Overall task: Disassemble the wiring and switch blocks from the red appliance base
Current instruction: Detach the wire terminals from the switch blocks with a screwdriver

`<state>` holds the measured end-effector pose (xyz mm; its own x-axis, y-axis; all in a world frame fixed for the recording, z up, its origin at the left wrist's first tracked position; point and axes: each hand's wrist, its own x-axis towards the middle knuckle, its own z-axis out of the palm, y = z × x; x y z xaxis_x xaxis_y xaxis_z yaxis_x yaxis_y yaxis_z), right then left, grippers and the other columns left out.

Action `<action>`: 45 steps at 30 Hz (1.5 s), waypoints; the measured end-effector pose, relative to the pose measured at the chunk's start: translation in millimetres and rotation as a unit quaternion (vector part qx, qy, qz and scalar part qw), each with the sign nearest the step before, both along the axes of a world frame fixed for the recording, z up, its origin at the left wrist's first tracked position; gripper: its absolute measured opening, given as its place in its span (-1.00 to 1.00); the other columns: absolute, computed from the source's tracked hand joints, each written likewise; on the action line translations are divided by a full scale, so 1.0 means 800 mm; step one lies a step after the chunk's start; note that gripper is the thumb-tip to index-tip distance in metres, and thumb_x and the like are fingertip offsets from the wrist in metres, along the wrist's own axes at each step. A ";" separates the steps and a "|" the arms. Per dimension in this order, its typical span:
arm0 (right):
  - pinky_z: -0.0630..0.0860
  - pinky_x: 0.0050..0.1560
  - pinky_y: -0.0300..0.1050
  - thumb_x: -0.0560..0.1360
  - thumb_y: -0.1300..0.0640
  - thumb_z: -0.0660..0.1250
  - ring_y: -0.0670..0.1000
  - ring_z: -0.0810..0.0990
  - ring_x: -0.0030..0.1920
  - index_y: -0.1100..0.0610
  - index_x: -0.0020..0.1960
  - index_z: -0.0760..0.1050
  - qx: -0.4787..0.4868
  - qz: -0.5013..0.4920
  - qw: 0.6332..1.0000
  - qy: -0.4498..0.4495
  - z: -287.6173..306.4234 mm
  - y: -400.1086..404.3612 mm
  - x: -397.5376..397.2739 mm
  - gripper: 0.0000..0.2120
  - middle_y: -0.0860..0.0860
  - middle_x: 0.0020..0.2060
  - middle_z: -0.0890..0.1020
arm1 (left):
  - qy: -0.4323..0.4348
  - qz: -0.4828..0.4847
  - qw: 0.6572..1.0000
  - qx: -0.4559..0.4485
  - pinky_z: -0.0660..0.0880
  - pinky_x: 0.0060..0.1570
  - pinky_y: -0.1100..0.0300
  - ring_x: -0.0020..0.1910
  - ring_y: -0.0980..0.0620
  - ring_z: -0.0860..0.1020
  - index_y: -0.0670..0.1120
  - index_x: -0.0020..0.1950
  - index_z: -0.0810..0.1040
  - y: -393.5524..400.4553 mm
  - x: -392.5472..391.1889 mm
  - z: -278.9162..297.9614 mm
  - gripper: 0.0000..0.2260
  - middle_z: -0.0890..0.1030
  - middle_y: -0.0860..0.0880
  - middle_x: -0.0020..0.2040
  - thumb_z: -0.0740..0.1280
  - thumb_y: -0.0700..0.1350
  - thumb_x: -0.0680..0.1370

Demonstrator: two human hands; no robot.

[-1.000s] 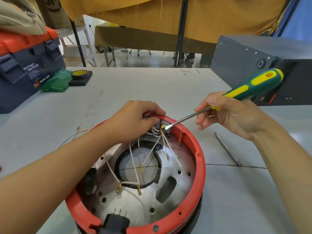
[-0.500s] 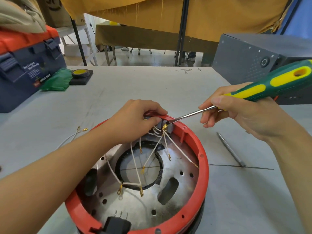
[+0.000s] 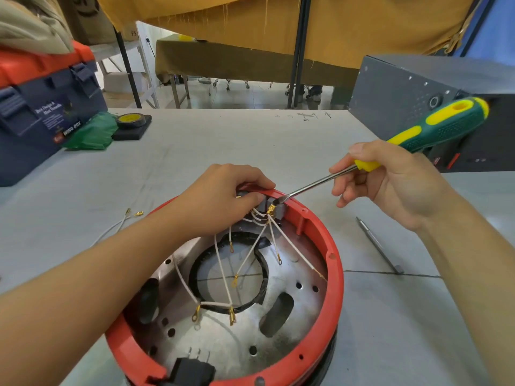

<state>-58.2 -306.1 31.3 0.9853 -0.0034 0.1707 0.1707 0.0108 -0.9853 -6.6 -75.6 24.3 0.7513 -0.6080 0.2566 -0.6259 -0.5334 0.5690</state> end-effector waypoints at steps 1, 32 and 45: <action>0.55 -0.42 -0.13 0.39 0.12 0.25 0.07 0.55 -0.49 0.22 -0.35 0.66 0.009 -0.001 1.000 0.008 -0.002 -0.001 0.001 -0.72 0.19 -0.47 0.61 | -0.001 -0.002 1.000 -0.001 0.29 -0.04 0.66 -0.03 0.34 0.50 -0.04 0.12 0.62 0.000 0.000 0.000 -0.78 0.62 0.15 0.00 0.31 -0.24 0.52; 0.54 -0.39 -0.12 0.42 0.23 0.20 0.09 0.57 -0.47 0.25 -0.29 0.64 -0.063 0.005 0.992 -0.110 -0.002 0.004 -0.017 -0.74 0.15 -0.45 0.61 | 0.012 0.019 1.000 0.010 0.35 -0.01 0.55 -0.02 0.24 0.54 0.01 0.12 0.61 -0.001 -0.001 -0.001 -0.78 0.64 0.12 0.01 0.31 -0.20 0.53; 0.51 -0.38 -0.21 0.43 0.24 0.20 0.11 0.58 -0.45 0.25 -0.26 0.61 -0.119 0.024 0.985 -0.123 0.009 0.005 -0.021 -0.78 0.19 -0.42 0.63 | 0.003 0.013 1.000 0.011 0.30 -0.07 0.65 -0.12 0.34 0.51 -0.01 0.12 0.62 -0.001 -0.002 0.000 -0.78 0.59 0.20 -0.07 0.31 -0.21 0.53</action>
<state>-75.1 -301.9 38.4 0.9119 0.1116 0.3949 0.4098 -0.2005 -0.8898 -8.1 -76.0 24.5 0.7680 -0.5946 0.2381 -0.6087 -0.5618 0.5603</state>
